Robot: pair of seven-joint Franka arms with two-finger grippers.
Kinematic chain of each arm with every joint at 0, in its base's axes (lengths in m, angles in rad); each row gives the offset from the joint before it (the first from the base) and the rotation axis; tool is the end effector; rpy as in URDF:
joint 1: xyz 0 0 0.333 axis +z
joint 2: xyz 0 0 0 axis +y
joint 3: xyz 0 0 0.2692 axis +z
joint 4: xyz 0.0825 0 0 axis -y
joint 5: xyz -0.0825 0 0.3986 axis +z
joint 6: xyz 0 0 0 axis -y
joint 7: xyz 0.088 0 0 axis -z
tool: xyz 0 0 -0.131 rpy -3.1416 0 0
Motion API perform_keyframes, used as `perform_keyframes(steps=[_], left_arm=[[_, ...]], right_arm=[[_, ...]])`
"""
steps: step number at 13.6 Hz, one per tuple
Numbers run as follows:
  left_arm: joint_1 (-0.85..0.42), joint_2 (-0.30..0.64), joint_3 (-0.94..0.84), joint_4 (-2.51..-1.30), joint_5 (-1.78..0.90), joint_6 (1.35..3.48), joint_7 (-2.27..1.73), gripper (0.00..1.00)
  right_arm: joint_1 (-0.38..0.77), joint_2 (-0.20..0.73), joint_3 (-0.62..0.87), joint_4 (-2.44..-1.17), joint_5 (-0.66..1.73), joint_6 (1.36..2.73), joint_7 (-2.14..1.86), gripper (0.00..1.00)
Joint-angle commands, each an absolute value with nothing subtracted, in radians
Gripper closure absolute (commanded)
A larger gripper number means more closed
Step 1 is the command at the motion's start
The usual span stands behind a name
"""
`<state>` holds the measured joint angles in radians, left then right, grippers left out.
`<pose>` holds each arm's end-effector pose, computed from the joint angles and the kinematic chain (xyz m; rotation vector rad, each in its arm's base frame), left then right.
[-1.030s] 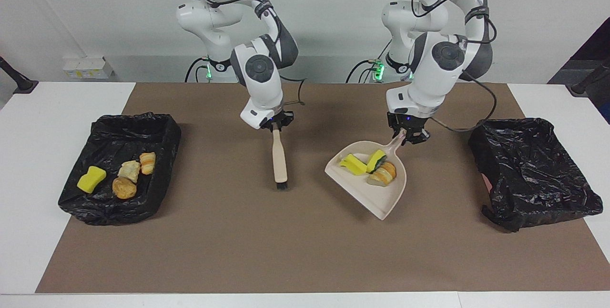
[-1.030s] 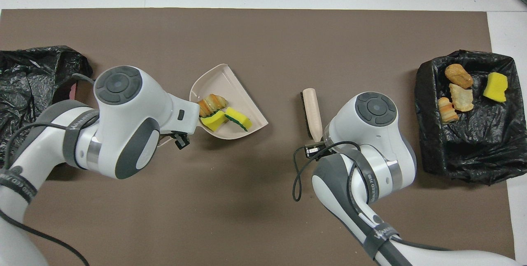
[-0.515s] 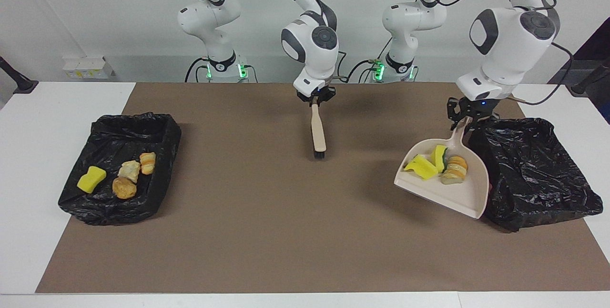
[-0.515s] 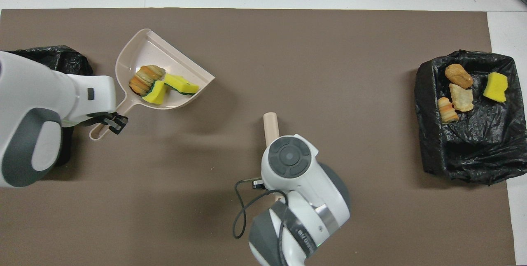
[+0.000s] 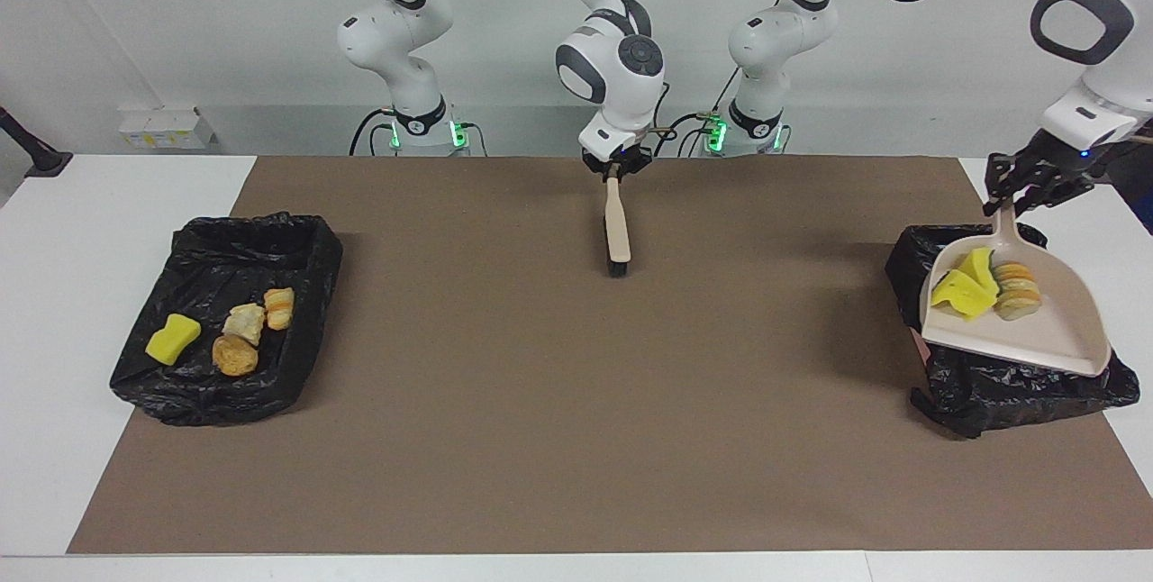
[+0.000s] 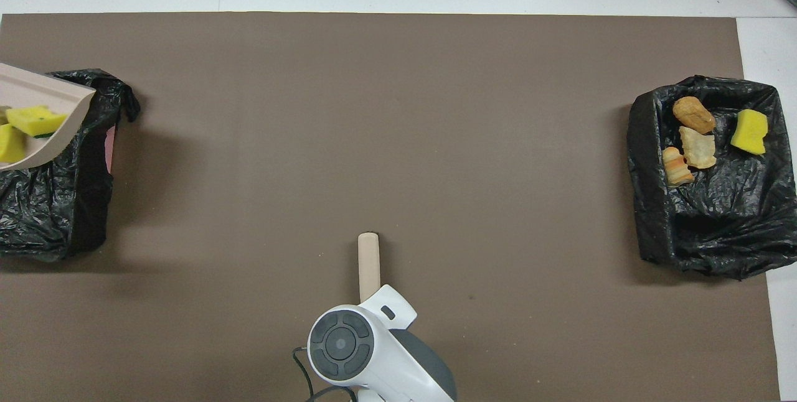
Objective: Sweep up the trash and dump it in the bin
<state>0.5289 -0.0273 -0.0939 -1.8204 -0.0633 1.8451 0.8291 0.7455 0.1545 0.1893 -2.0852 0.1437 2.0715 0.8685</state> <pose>0.5260 0.2369 0.4708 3.0667 -0.5875 0.1197 0.3190 0.4510 0.2624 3.0850 -0.0202 -0.3408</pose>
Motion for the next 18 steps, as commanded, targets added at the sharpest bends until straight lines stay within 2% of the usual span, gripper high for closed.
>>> perform_keyframes(steps=[1, 4, 7, 10, 14, 18], left_arm=[[0.561, 0.014, -0.097, -1.744, 0.074, 1.845, 0.928, 1.0], [0.56, 0.061, -0.094, -1.684, 0.26, 1.88, 1.067, 1.0], [0.537, 0.074, -0.097, -1.684, 0.463, 1.928, 1.098, 1.0], [0.517, 0.081, -0.1, -1.689, 0.611, 1.951, 1.124, 1.0], [0.407, 0.086, -0.1, -1.684, 0.808, 1.945, 1.126, 1.0], [0.359, 0.086, -0.106, -1.681, 0.919, 1.95, 1.127, 1.0]], right_arm=[[0.736, 0.158, 0.187, -2.085, 0.166, 2.097, 0.876, 0.01], [0.717, 0.161, 0.181, -2.042, 0.149, 2.077, 0.873, 0.0], [0.652, 0.147, 0.178, -1.996, 0.135, 2.031, 0.83, 0.0], [0.548, 0.106, 0.178, -1.945, 0.13, 1.916, 0.703, 0.0], [0.372, 0.087, 0.176, -1.867, 0.075, 1.798, 0.478, 0.0], [0.22, 0.086, 0.175, -1.798, -0.009, 1.787, 0.269, 0.0]])
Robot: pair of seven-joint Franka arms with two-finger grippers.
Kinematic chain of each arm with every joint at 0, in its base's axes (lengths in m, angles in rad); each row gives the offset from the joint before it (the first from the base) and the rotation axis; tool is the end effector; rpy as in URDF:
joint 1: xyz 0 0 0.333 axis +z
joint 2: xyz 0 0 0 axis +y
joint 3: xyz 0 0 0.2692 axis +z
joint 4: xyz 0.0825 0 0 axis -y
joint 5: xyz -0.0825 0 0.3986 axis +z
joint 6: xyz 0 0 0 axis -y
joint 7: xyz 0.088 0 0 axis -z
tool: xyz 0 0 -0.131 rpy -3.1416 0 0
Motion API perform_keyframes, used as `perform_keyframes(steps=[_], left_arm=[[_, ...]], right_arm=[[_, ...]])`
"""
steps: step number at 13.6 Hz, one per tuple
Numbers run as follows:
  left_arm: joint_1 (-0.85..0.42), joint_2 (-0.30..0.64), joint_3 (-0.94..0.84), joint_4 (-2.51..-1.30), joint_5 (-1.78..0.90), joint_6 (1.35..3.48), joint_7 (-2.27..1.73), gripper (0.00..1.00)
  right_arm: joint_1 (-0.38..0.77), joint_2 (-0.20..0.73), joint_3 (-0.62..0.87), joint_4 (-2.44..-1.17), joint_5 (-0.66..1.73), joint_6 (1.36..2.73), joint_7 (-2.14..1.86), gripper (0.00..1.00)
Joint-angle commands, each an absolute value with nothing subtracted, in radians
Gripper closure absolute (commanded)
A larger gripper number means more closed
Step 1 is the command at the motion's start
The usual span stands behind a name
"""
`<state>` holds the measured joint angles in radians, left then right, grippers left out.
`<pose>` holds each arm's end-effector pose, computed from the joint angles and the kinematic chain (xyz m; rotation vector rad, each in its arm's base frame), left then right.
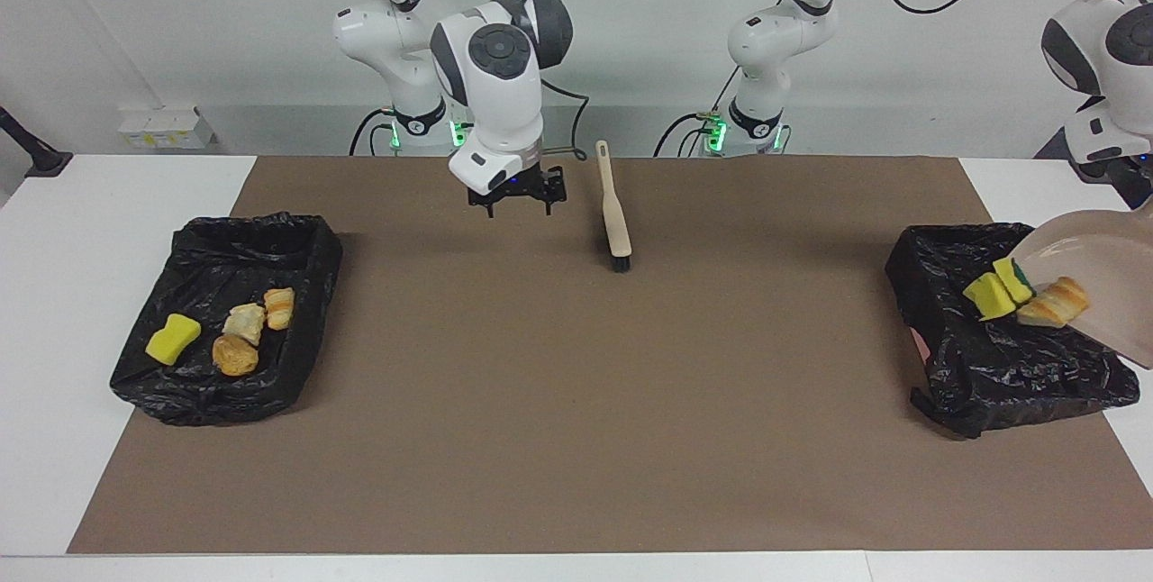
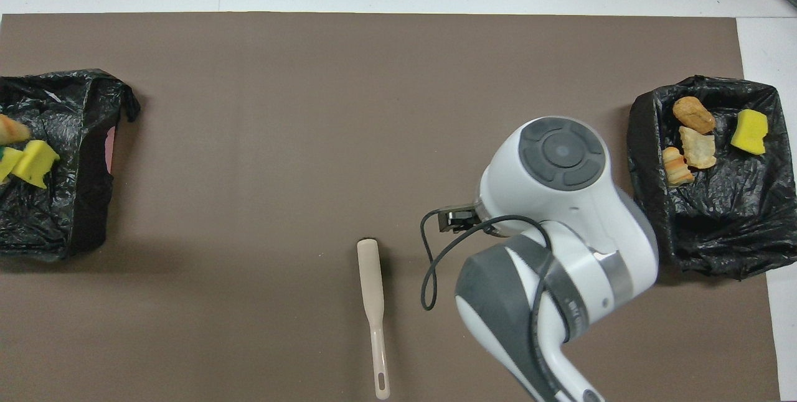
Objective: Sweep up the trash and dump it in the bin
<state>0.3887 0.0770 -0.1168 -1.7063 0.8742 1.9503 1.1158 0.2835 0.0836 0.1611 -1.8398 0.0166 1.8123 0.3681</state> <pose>0.5834 0.2354 0.5080 -2.0007 1.2458 0.5105 0.5235 0.2501 0.3948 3.1180 0.1120 -0.1759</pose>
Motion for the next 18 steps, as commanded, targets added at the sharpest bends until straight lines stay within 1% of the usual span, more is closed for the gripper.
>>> perform_keyframes(steps=[1, 4, 6, 8, 9, 11, 13, 15, 16, 18], left_arm=[[0.364, 0.086, -0.104, -1.681, 0.925, 1.95, 1.127, 1.0], [0.333, 0.083, -0.106, -1.671, 1.007, 1.937, 1.127, 1.0], [0.313, 0.083, -0.107, -1.622, 1.028, 1.924, 1.181, 1.0], [0.279, 0.086, -0.107, -1.568, 1.006, 1.91, 1.235, 1.0], [0.267, 0.084, -0.11, -1.55, 0.955, 1.875, 1.236, 1.0], [0.264, 0.081, -0.115, -1.523, 0.737, 1.809, 1.224, 1.0], [0.244, 0.063, -0.118, -1.52, 0.585, 1.758, 1.142, 1.0], [0.226, 0.04, -0.129, -1.548, 0.374, 1.677, 0.899, 1.0], [0.221, 0.022, -0.13, -1.577, 0.294, 1.655, 0.805, 1.0], [0.14, -0.014, -0.143, -1.664, 0.232, 1.67, 0.61, 1.0]], right_arm=[[0.172, 0.08, 0.173, -1.793, -0.009, 1.789, 0.194, 0.0], [0.05, 0.071, 0.161, -1.749, -0.009, 1.787, 0.017, 0.0], [-0.006, 0.064, 0.149, -1.714, -0.008, 1.772, -0.003, 0.0], [-0.038, 0.063, 0.13, -1.668, -0.006, 1.743, -0.003, 0.0], [-0.044, 0.063, 0.108, -1.634, -0.008, 1.717, -0.003, 0.0], [-0.044, 0.06, 0.077, -1.573, -0.009, 1.637, -0.002, 0.0], [-0.046, 0.054, 0.055, -1.569, -0.037, 1.588, -0.006, 0.0], [-0.046, 0.017, 0.026, -1.592, -0.028, 1.608, -0.067, 0.0], [-0.045, 0.015, 0.022, -1.6, -0.031, 1.609, -0.078, 0.0], [-0.043, 0.014, 0.023, -1.601, -0.028, 1.608, -0.075, 0.0]])
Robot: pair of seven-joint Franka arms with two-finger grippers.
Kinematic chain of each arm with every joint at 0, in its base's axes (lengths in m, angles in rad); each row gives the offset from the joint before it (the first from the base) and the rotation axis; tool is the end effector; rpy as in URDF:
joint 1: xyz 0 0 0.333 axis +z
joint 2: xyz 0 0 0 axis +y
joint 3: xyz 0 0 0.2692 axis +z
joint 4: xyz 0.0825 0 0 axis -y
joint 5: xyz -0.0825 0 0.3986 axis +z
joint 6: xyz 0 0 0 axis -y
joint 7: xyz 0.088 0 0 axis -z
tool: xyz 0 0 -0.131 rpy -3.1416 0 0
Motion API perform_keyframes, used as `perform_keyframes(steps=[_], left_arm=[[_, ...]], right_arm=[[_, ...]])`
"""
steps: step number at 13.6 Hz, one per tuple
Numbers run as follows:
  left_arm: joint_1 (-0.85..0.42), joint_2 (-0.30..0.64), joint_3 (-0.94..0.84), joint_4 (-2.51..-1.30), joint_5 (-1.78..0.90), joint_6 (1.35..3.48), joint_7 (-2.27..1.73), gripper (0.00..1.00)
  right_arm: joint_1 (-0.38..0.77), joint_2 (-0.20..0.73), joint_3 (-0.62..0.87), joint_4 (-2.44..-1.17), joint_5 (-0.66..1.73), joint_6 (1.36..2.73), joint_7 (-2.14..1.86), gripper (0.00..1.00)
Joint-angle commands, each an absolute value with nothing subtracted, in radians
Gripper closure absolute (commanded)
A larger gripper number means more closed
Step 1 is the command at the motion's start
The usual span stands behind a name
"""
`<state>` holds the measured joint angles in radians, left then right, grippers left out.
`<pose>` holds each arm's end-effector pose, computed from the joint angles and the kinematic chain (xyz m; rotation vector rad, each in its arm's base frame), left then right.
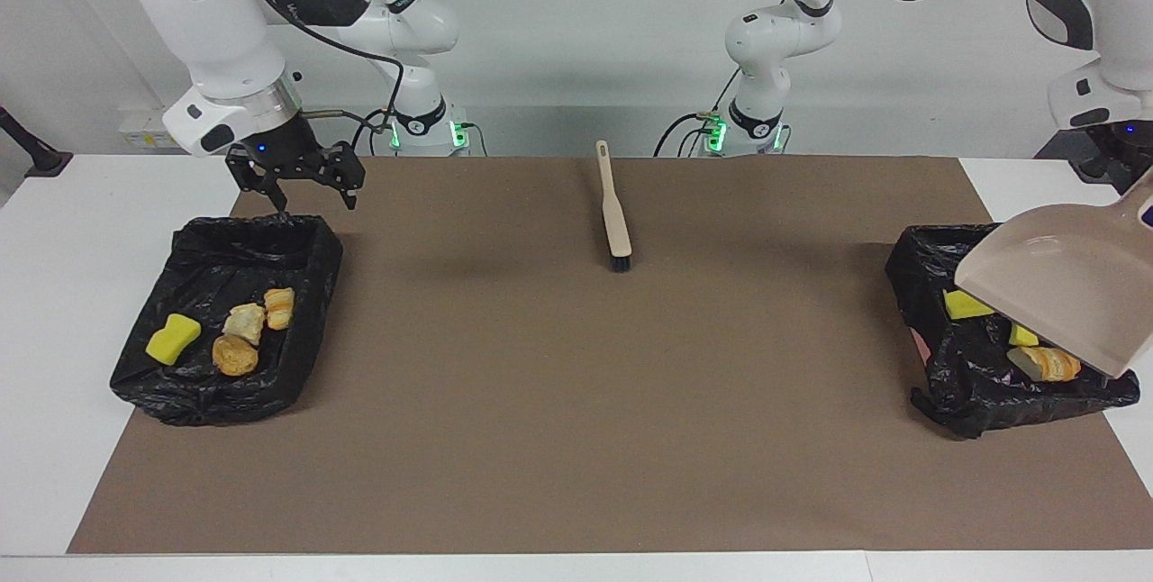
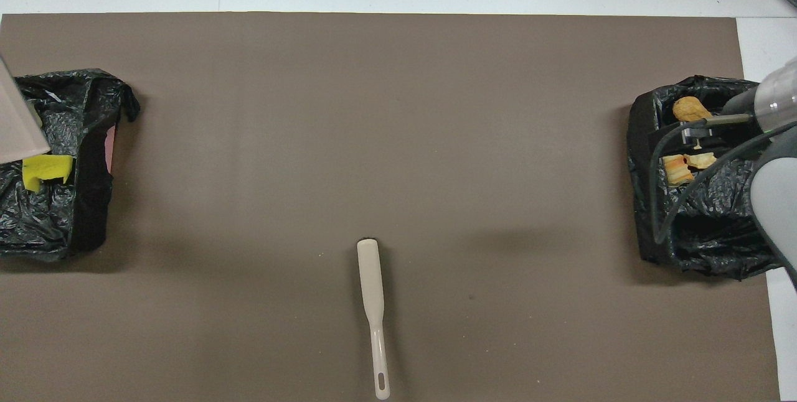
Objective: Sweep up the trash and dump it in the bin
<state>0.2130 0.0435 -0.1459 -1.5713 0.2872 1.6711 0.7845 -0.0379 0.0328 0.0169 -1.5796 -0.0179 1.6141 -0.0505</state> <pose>0.5876 0.0754 0.5424 -2.6691 1.0320 0.0927 0.5810 -0.0146 0.5344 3.1238 0.0473 0.0017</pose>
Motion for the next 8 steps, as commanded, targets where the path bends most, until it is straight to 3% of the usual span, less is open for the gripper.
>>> perform_keyframes(steps=[1, 8], left_arm=[[0.086, -0.011, -0.143, -1.686, 0.207, 1.677, 0.477, 1.0], [-0.231, 0.103, -0.144, -1.753, 0.106, 1.968, -0.106, 1.0]], right_arm=[[-0.044, 0.014, 0.023, -1.601, -0.028, 1.608, -0.075, 0.0], [-0.044, 0.012, 0.021, -1.605, -0.018, 1.608, -0.078, 0.0]])
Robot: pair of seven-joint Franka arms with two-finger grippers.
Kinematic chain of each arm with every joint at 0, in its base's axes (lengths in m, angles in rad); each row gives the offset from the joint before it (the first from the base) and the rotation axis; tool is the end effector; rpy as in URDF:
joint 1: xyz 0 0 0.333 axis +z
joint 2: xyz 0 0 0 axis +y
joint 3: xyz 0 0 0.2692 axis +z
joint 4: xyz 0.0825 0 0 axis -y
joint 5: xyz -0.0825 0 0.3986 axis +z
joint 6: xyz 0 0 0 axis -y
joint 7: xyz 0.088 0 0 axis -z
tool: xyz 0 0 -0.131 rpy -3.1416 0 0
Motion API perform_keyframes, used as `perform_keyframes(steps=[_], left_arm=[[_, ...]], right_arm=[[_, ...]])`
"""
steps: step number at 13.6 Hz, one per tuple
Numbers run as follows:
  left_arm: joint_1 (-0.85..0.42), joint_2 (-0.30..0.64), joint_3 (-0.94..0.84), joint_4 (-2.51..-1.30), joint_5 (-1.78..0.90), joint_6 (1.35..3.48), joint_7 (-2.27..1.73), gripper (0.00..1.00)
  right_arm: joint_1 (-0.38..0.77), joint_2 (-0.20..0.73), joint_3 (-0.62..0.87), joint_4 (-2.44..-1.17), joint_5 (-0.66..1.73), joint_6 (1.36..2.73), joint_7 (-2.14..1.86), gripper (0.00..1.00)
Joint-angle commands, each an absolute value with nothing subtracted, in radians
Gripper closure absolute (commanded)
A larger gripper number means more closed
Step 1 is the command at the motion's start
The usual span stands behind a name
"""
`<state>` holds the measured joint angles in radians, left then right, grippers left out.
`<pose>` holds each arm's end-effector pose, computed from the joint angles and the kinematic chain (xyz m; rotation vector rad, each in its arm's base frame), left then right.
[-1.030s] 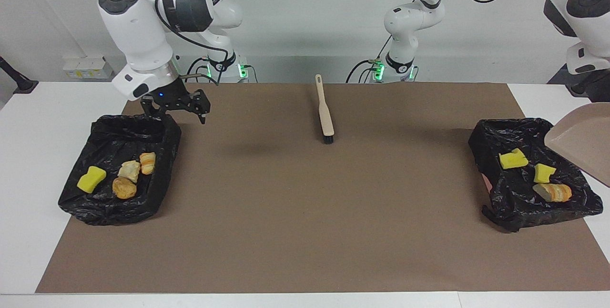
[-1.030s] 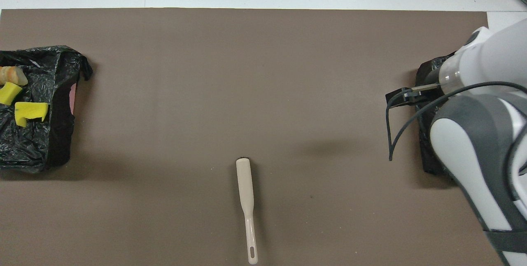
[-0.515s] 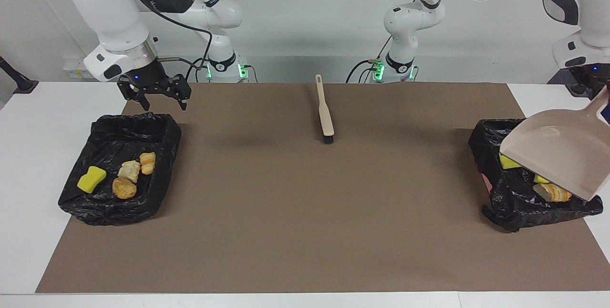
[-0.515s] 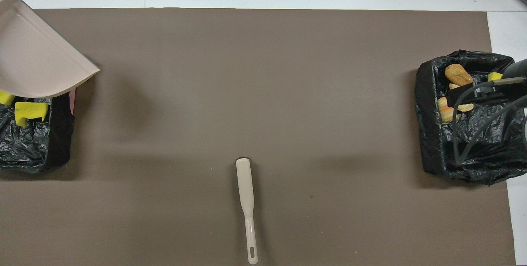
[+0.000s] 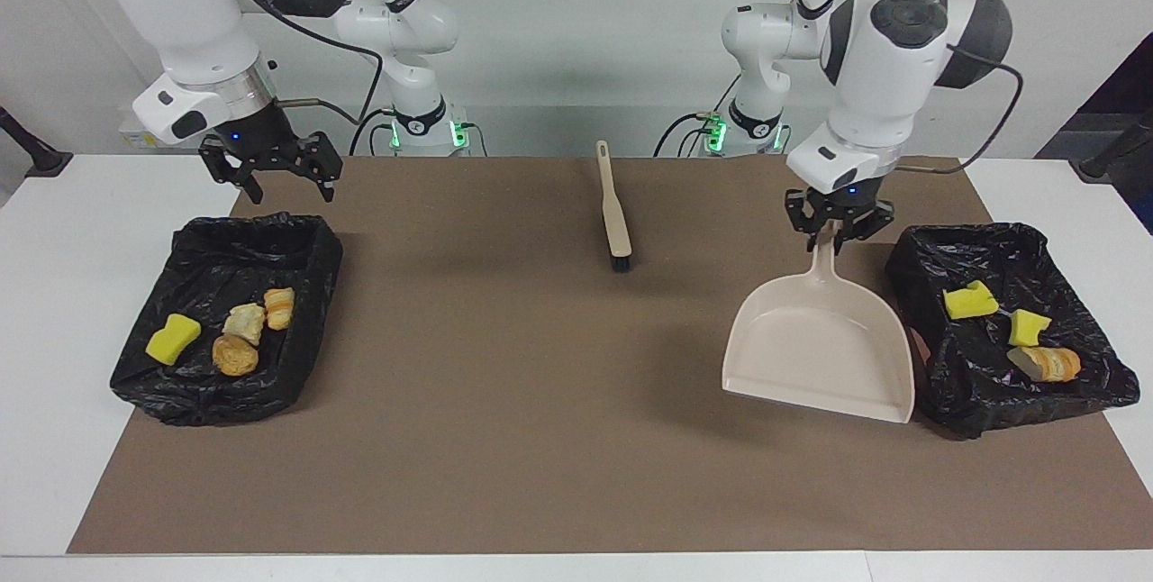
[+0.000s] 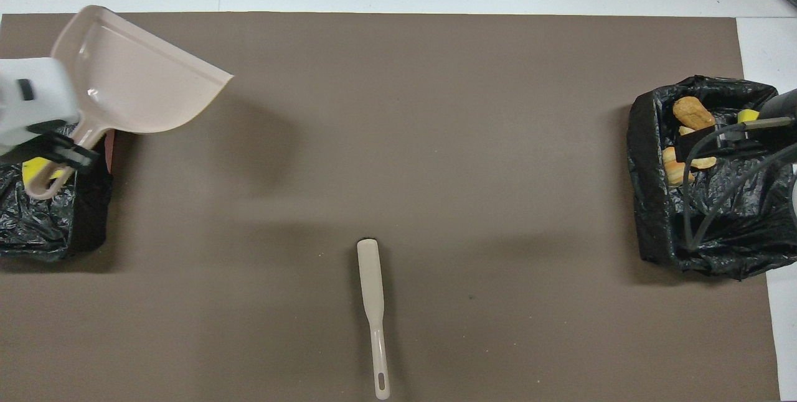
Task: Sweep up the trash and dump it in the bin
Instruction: 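Return the empty dustpan to the table center with the left gripper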
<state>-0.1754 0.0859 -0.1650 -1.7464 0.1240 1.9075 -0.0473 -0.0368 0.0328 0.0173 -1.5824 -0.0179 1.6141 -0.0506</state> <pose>0.5789 -0.1905 0.4480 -3.0093 0.4988 -0.1453 0.5809 -0.0137 0.5330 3.1239 0.0498 -0.0027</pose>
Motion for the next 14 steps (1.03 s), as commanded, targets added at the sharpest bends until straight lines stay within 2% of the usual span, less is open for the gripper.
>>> perform_keyframes(steps=[1, 3, 6, 13, 14], left_arm=[[-0.271, 0.133, -0.144, -1.752, 0.091, 1.989, -0.145, 1.0], [-0.378, 0.217, -0.144, -1.752, 0.063, 2.118, -0.379, 1.0], [-0.477, 0.305, -0.144, -1.741, 0.028, 2.207, -0.448, 1.0], [-0.531, 0.397, -0.143, -1.75, -0.026, 2.33, -0.547, 1.0], [-0.532, 0.396, -0.143, -1.749, -0.026, 2.329, -0.561, 0.96]], right_arm=[[-0.044, 0.012, 0.021, -1.603, -0.018, 1.606, -0.078, 0.0], [-0.043, 0.012, 0.023, -1.601, -0.018, 1.6, -0.078, 0.0], [-0.043, 0.012, 0.023, -1.601, -0.018, 1.601, -0.078, 0.0], [-0.043, 0.012, 0.023, -1.6, -0.018, 1.601, -0.078, 0.0], [-0.043, 0.012, 0.025, -1.6, -0.018, 1.601, -0.078, 0.0]])
